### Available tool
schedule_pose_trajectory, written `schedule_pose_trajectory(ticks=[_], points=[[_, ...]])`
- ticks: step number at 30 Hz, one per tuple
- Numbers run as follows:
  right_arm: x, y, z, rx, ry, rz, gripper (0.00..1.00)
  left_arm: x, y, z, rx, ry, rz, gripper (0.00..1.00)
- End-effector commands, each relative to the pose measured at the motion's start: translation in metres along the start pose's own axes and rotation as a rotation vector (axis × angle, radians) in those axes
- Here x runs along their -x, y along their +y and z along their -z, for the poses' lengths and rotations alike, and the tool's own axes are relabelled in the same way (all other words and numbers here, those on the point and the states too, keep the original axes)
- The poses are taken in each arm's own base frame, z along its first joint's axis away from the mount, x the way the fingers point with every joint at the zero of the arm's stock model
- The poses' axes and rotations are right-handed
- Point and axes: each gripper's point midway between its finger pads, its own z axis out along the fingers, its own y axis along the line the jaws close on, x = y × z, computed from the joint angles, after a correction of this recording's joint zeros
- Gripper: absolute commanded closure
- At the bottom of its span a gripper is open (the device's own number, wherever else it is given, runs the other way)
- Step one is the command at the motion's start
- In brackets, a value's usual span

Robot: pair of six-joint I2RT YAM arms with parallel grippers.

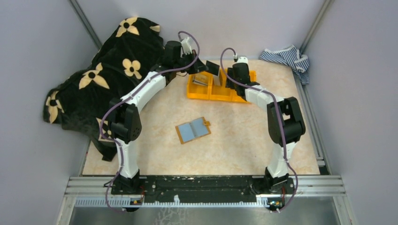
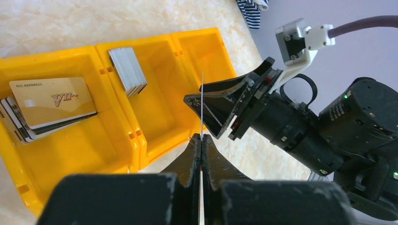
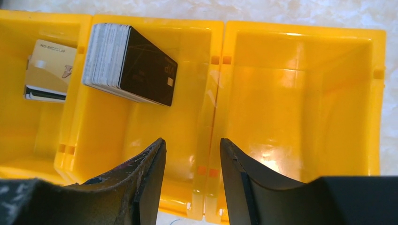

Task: Take the credit cards out of the card holder

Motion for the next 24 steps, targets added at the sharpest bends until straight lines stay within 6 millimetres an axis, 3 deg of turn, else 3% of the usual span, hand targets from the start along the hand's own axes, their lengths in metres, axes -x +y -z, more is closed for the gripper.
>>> schedule_pose_trajectory(ticks=[1, 11, 16, 24], points=[[0.026, -0.004, -0.004, -0.034, -0.053, 0.020, 0.53, 0.011, -0.015, 0.011, -0.042, -0.035, -0.017, 1.00], [-0.007, -0.012, -0.021, -0.063, 0.007, 0.027, 0.55, 0.004, -0.015, 0.009, -0.066, -0.025, -0.008, 1.00], [-0.011, -0.009, -0.021, -0.049, 0.012, 0.020, 0.79, 0.004, -0.015, 0.009, -0.068, -0.025, -0.007, 1.00], [-0.014, -0.013, -0.010, -0.073, 0.013, 0.032, 0.88, 0.001, -0.014, 0.009, -0.068, -0.019, -0.003, 1.00]])
